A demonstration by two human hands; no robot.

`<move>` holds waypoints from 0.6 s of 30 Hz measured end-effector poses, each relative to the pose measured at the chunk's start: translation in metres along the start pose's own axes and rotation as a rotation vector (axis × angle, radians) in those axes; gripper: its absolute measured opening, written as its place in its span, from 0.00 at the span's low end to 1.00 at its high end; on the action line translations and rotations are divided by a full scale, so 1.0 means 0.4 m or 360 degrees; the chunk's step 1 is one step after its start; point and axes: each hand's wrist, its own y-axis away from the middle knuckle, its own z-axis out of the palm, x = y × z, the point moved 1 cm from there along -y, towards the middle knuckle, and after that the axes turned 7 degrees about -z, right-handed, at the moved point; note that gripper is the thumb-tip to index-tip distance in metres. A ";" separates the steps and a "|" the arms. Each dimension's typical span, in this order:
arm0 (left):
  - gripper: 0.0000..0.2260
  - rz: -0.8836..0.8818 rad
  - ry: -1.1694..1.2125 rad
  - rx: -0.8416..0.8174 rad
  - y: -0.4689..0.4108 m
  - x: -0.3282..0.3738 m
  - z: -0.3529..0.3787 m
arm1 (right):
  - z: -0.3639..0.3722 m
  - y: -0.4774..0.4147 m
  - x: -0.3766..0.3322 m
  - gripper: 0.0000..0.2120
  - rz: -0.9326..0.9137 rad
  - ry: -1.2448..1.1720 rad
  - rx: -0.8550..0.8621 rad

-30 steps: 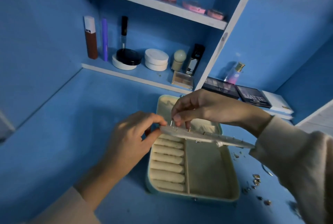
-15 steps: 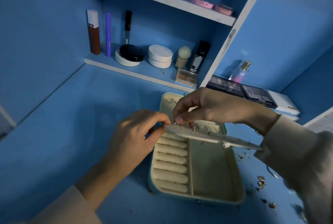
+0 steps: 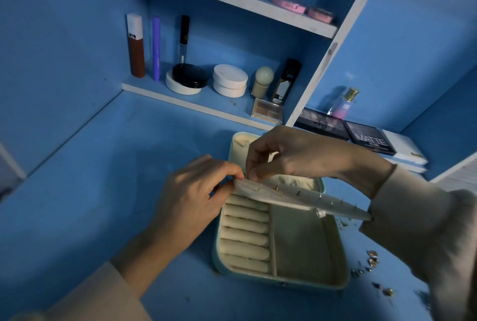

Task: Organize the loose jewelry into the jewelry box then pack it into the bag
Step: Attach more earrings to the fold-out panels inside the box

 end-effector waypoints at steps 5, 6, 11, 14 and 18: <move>0.05 0.0008 -0.0004 0.0007 -0.001 0.001 0.000 | 0.004 -0.003 -0.012 0.06 0.0080 0.0055 0.0000; 0.06 0.0008 0.0003 0.0009 0.000 0.002 -0.001 | 0.006 -0.003 -0.013 0.06 0.0092 0.0043 0.0003; 0.05 0.0006 0.0032 0.0019 0.000 0.001 -0.001 | 0.014 0.000 -0.003 0.08 0.0141 -0.0064 0.0044; 0.06 0.0000 0.0049 0.0028 -0.006 0.003 -0.002 | 0.014 0.014 0.010 0.04 0.0124 -0.0146 0.0049; 0.10 -0.0071 0.0092 0.0011 -0.014 0.000 -0.002 | -0.014 0.057 0.035 0.06 0.0127 -0.0323 0.0155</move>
